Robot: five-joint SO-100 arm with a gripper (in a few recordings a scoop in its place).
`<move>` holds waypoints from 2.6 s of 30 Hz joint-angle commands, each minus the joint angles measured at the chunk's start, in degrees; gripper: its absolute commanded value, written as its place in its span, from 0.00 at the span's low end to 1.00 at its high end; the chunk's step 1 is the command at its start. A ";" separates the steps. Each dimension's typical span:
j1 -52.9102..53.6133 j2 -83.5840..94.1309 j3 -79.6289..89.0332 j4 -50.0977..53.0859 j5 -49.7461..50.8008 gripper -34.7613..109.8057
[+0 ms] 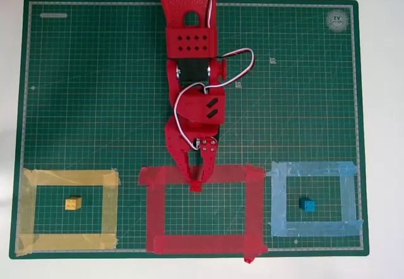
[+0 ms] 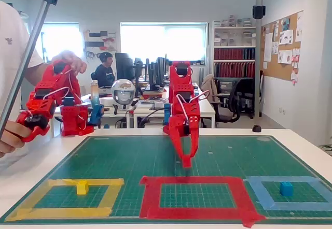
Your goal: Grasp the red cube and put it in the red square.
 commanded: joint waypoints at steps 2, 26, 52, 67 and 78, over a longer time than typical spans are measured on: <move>1.58 7.73 7.03 -0.88 -0.97 0.23; 5.19 -10.72 -15.82 -0.97 -0.97 0.23; 5.01 -13.71 -15.38 -0.97 -1.76 0.23; 2.55 -12.66 -13.71 -4.92 -1.76 0.23; 3.16 -12.83 -11.25 -10.63 -1.76 0.27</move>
